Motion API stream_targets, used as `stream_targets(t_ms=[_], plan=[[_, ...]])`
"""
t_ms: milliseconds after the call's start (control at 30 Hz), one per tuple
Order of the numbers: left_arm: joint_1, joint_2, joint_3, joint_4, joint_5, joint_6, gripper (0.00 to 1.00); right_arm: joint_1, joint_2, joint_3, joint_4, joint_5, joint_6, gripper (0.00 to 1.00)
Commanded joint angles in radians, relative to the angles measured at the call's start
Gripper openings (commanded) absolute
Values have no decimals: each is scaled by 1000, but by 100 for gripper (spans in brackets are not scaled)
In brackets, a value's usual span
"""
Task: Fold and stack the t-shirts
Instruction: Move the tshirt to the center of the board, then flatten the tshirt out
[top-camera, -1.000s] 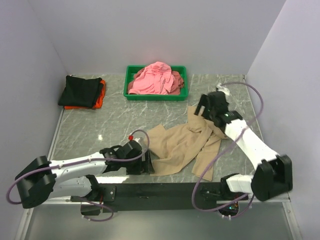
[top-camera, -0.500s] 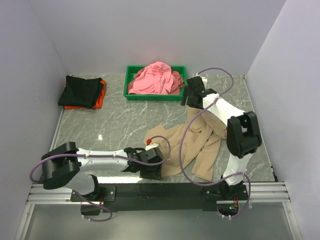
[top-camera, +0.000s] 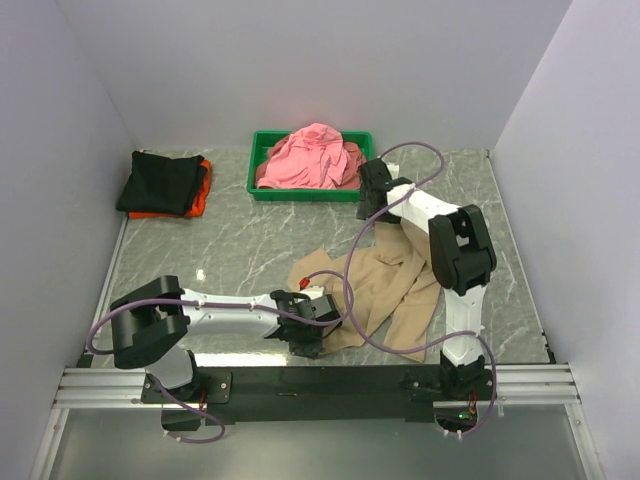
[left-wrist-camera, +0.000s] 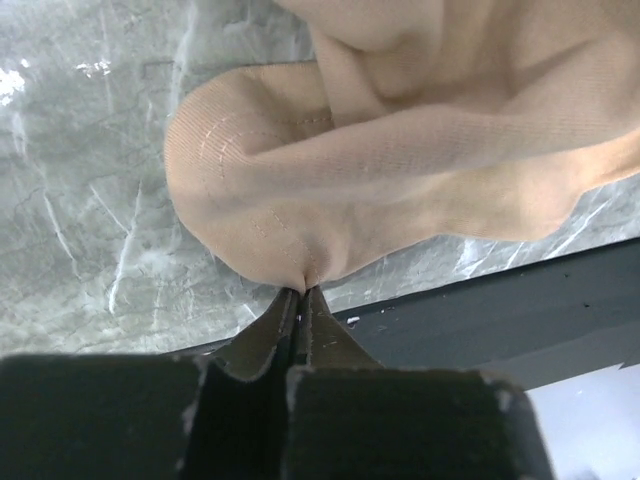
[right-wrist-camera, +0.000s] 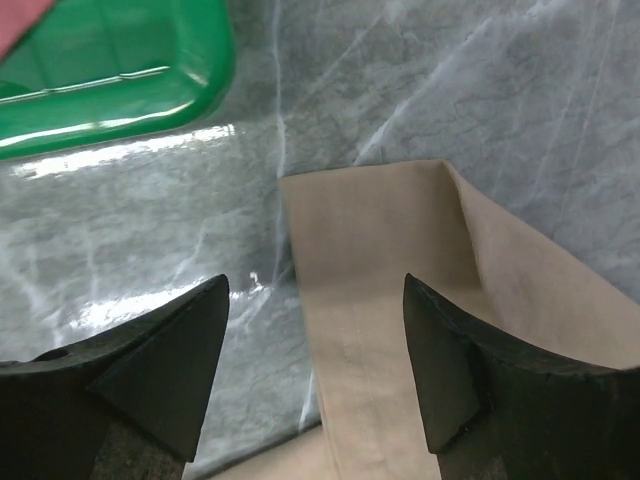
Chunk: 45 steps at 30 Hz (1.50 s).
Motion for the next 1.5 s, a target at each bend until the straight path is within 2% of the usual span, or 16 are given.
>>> stream_targets(t_ms=[0, 100, 200, 233, 333, 567, 600, 733, 900, 1067, 1200, 1233, 1367, 1433, 1467], plan=[[-4, 52, -24, -109, -121, -23, 0, 1, 32, 58, 0, 43, -6, 76], [-4, 35, -17, -132, -161, -36, 1, -5, 72, 93, 6, 40, -9, 70], [-3, 8, -6, -172, -221, -56, 1, -10, 111, 125, -14, 75, -2, 59], [-3, -3, -3, -175, -233, -58, 0, -12, 115, 127, -18, 77, 0, 46], [-3, -49, -6, -157, -243, -24, 1, -21, 108, 112, -6, 71, -2, 24], [6, -118, 40, -241, -334, 4, 1, -53, 63, 46, -9, 44, 4, 8], [8, -127, 39, -241, -338, 4, 1, -52, 56, 40, -2, 43, 3, 0], [14, -169, 25, -241, -347, -10, 1, -55, 13, -8, 29, 34, -8, 0], [16, -234, 55, -318, -437, -52, 1, -56, -183, -123, 154, 66, -28, 0], [19, -374, 130, -391, -522, -44, 1, -56, -542, -316, 305, 143, -37, 0], [20, -492, 248, -471, -689, -30, 1, -58, -814, -437, 411, 176, -37, 0], [20, -545, 284, -441, -724, -3, 1, -58, -896, -451, 420, 172, -48, 0], [23, -676, 249, -255, -706, 164, 1, -61, -941, -373, 257, 146, -37, 0], [22, -705, 259, -287, -738, 131, 0, -59, -1016, -407, 273, 138, -23, 0], [23, -707, 278, -375, -799, 104, 1, -61, -1049, -446, 319, 149, -29, 0]])
